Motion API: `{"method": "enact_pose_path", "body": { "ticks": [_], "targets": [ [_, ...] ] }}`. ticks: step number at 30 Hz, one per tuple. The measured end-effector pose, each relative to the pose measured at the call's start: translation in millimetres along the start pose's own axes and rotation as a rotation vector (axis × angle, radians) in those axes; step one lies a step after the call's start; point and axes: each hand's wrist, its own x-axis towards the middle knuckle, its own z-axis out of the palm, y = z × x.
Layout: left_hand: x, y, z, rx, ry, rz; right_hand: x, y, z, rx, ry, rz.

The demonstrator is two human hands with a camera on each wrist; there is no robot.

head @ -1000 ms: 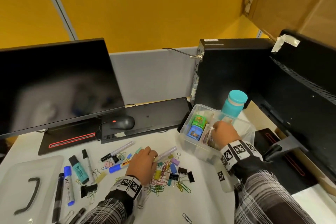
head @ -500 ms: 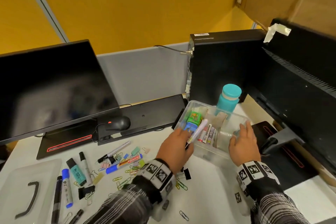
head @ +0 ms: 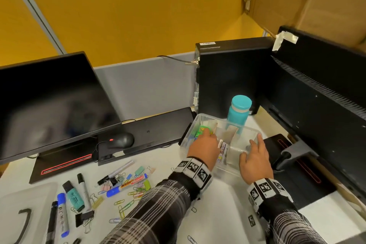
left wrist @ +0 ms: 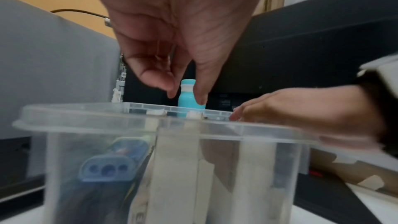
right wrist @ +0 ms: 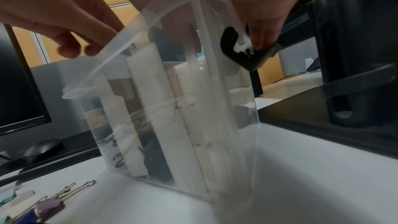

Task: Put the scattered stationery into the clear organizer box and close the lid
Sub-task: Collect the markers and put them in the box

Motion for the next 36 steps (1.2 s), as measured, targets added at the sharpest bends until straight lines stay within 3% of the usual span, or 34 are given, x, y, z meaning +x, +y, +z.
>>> {"method": "enact_pose_path", "body": {
  "ticks": [5,9,15,18,21,24,28,36],
  "targets": [
    [-52,-47,13,-0.124,0.104,0.057,1,0,-2,-0.094,0.002,0.003],
    [-92,-107,29,-0.106,0.065,-0.054,-6,-13,-8,-0.190,0.032,-0.030],
    [-152,-208,51,-0.081,0.085,-0.238,-46,-76,3,-0.037,0.170,-0.469],
    [-169,-248,51,-0.051,0.112,-0.310,-69,-109,35,-0.005,0.066,-0.719],
    [-173,-276,48,0.013,0.145,-0.376,-85,-139,78,-0.030,-0.162,-0.891],
    [-168,-299,45,0.058,0.090,-0.425,-93,-166,124,-0.148,-0.376,-1.010],
    [-152,-309,40,0.046,0.020,-0.395,-103,-196,159,-0.350,-0.592,-0.986],
    [-127,-318,35,0.155,-0.156,-0.359,-111,-222,181,-0.563,-0.586,-0.834]
  ]
}}
